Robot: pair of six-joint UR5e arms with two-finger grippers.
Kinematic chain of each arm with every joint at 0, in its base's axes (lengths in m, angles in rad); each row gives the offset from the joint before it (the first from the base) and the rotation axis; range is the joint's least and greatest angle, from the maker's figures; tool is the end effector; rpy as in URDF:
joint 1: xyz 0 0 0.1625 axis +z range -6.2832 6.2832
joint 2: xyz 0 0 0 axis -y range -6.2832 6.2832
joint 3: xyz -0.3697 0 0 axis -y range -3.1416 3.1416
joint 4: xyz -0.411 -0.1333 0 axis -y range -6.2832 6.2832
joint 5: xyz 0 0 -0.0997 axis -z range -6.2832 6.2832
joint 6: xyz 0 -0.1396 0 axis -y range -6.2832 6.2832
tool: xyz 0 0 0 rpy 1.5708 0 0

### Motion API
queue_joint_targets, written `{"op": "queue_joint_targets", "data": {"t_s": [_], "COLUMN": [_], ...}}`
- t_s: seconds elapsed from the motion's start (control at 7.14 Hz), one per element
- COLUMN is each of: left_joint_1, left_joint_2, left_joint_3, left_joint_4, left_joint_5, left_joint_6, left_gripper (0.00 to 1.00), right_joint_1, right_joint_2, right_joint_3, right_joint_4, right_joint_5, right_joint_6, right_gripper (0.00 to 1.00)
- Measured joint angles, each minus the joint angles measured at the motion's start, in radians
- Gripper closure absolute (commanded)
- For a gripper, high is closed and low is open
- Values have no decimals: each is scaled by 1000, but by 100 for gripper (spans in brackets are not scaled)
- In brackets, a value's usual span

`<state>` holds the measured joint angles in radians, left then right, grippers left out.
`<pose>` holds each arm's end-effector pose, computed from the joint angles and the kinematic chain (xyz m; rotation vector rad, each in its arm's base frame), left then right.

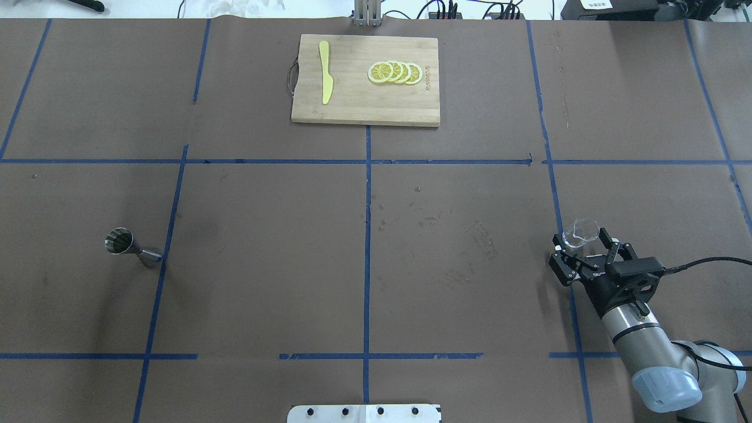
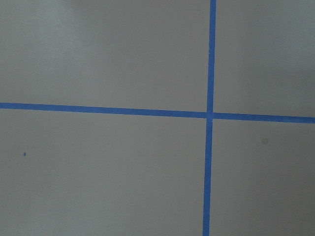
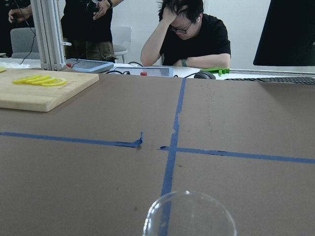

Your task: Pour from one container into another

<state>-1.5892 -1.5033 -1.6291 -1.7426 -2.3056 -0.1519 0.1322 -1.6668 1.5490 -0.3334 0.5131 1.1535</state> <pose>-0.0489 -0.5004 0.6212 0.1060 0.7421 -0.1025 -0.4401 -0.3157 0.5190 1.1657 -0.7076 0.3508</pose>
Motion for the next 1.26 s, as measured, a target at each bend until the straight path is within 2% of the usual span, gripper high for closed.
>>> {"op": "queue_joint_targets", "data": {"t_s": [0.42,0.7,0.98,1.26], "left_joint_1": [0,0,0,0], "left_joint_2": [0,0,0,0], "left_joint_3": [-2,-3,-4,-4], "left_joint_4": [0,0,0,0], "left_joint_5": [0,-1,-1,-1], "left_joint_6": [0,0,0,0], "left_gripper": [0,0,0,0], "right_joint_1": [12,53,185,339], "right_joint_2": [-20,-28,-20,-3], "right_joint_3": [71,128,185,307], "right_joint_4": [0,-2,-71,-306], "right_joint_5": [0,49,246,486], "right_joint_6": [-62,-124,-173,-205], "right_gripper": [0,0,0,0]}}
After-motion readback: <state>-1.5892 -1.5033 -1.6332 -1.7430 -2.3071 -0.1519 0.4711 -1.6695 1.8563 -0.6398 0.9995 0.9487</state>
